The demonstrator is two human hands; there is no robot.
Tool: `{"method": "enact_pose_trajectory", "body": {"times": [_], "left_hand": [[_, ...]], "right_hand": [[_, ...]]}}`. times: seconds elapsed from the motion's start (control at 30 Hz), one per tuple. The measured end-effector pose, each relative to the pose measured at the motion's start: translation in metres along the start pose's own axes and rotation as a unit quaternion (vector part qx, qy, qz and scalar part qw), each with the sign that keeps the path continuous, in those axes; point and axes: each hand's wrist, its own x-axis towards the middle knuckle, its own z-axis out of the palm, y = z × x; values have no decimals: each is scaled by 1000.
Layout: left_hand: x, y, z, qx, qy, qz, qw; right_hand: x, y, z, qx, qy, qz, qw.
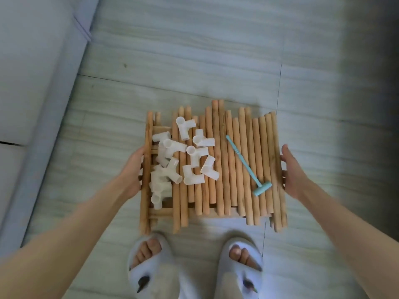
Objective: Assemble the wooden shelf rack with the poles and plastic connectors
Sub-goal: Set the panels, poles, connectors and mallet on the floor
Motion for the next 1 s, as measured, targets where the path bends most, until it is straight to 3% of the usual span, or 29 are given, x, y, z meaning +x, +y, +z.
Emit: {"method": "enact_pose_trajectory", "body": {"times": [0.3,0.63,0.73,0.87,1.0], "left_hand": [[32,8,18,10,-9,25,1000],[31,-3,11,49,-19,55,997],[22,-6,7,119,-19,90,989],[-3,-18,3,167,-28,154,973],[-36,-43,-5,207,-38,209,955]], "right_hand": [[34,-3,2,7,-21,-71,997],[38,11,6,-68,20,-131,989],[26,14,7,-215,86,-186,955],[-3,13,23,-378,173,-242,877],[-43,26,45,-447,131,-340,817]]}}
